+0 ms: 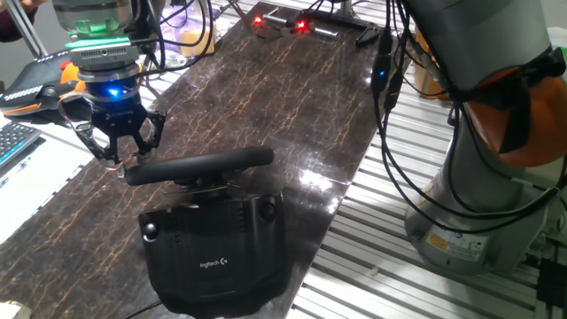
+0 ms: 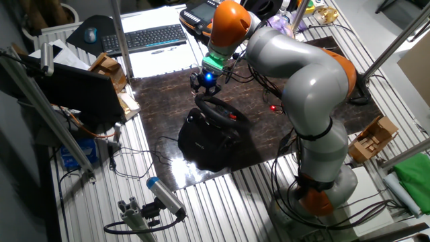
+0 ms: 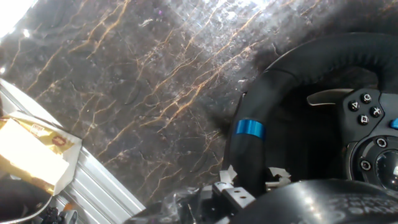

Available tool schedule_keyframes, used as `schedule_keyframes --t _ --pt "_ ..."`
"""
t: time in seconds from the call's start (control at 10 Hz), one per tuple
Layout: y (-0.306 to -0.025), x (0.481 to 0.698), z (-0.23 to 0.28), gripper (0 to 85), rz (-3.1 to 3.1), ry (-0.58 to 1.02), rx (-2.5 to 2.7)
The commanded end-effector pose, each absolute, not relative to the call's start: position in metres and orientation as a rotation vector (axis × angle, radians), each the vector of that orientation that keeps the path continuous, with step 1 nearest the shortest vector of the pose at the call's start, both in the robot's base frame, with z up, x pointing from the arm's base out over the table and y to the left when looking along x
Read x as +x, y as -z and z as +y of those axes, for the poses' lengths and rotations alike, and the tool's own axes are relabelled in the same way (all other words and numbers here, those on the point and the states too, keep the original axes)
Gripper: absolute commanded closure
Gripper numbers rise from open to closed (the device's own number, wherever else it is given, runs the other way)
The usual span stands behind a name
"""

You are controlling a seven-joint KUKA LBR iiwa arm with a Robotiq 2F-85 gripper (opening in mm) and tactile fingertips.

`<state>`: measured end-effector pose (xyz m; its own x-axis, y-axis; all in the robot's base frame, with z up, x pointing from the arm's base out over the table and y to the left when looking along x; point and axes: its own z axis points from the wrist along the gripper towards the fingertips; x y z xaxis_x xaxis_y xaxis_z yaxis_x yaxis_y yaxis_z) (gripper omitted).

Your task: Rotate the steering wheel 90 degrees clockwise

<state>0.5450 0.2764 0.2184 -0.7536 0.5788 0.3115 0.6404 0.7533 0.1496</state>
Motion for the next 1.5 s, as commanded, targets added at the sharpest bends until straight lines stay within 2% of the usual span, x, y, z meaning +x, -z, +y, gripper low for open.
schedule_keyframes --t 0.0,0.4,0.7,0.9,1.1,1.3,1.4 --pt "-0.219 0.546 0.277 51.0 -2.708 0.364 -0.967" --pt "-0.222 0.545 0.277 18.3 -2.715 0.353 -1.008" --pt "-0.235 0.543 0.272 13.3 -2.722 0.334 -1.013" --pt "-0.249 0.536 0.267 16.7 -2.756 0.283 -1.018" --pt "-0.255 0.534 0.253 25.3 -2.797 0.266 -1.001" --pt "-0.255 0.533 0.232 39.0 -2.868 0.204 -0.952" --pt "-0.251 0.534 0.224 51.0 -2.896 0.178 -0.940"
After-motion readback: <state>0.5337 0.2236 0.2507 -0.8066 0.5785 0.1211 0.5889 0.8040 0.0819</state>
